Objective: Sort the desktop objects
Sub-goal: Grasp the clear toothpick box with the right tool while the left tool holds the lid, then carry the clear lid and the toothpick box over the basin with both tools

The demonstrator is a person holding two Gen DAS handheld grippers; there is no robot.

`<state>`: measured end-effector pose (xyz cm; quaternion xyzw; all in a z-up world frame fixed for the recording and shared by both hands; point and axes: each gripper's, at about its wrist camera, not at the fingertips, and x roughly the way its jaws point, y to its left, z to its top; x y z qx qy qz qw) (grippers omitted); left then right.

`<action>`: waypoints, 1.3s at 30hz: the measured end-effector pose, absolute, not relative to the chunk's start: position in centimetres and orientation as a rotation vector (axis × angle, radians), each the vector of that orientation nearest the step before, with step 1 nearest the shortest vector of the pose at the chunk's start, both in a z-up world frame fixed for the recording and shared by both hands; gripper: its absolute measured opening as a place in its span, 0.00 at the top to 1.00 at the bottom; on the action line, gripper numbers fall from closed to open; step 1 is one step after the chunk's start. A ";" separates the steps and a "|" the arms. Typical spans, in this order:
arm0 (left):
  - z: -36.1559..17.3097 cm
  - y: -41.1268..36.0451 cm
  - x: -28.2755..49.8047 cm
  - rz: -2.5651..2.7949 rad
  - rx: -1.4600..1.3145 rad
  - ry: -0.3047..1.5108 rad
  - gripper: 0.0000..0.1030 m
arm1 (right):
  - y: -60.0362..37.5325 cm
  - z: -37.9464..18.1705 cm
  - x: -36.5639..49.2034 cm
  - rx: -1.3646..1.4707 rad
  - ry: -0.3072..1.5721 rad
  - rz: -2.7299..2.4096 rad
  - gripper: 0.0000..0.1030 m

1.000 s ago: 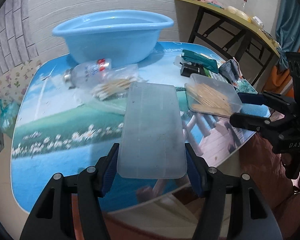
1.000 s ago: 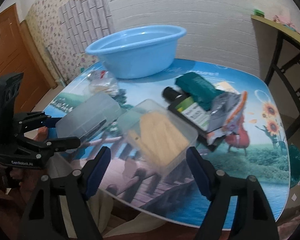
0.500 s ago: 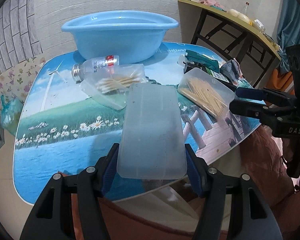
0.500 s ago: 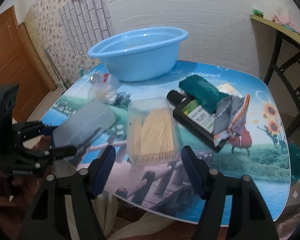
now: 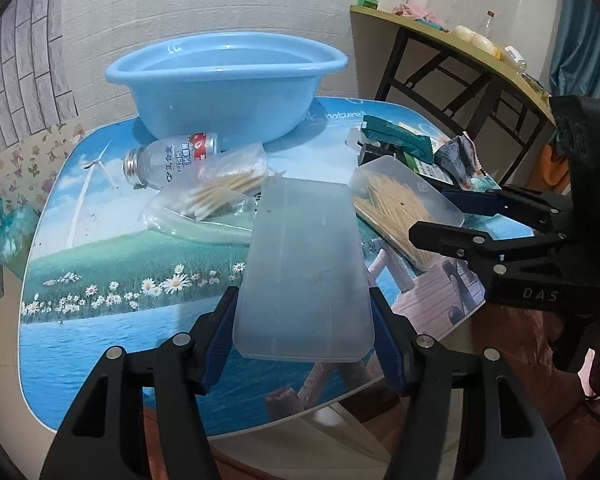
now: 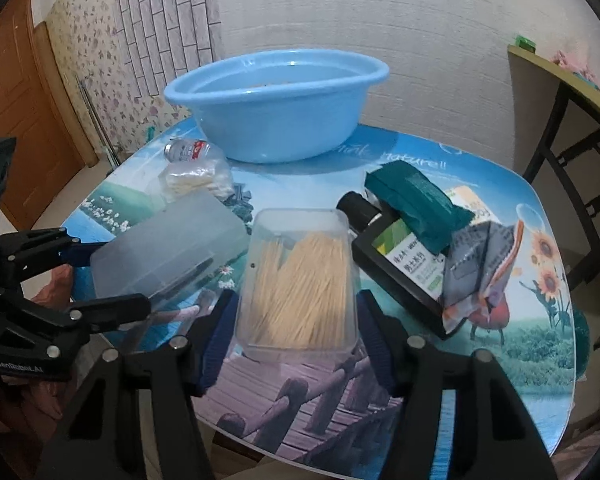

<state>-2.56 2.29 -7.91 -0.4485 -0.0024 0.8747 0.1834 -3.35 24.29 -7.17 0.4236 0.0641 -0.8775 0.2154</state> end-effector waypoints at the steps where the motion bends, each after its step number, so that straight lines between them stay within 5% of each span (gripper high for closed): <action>1: -7.9 2.2 -2.5 2.467 -1.269 -0.006 0.40 | 24.4 -7.1 -3.3 1.176 0.173 -2.430 0.43; 39: -8.8 4.2 -2.0 2.471 -1.353 0.166 0.40 | 26.6 -7.9 -0.4 1.192 0.274 -2.450 0.38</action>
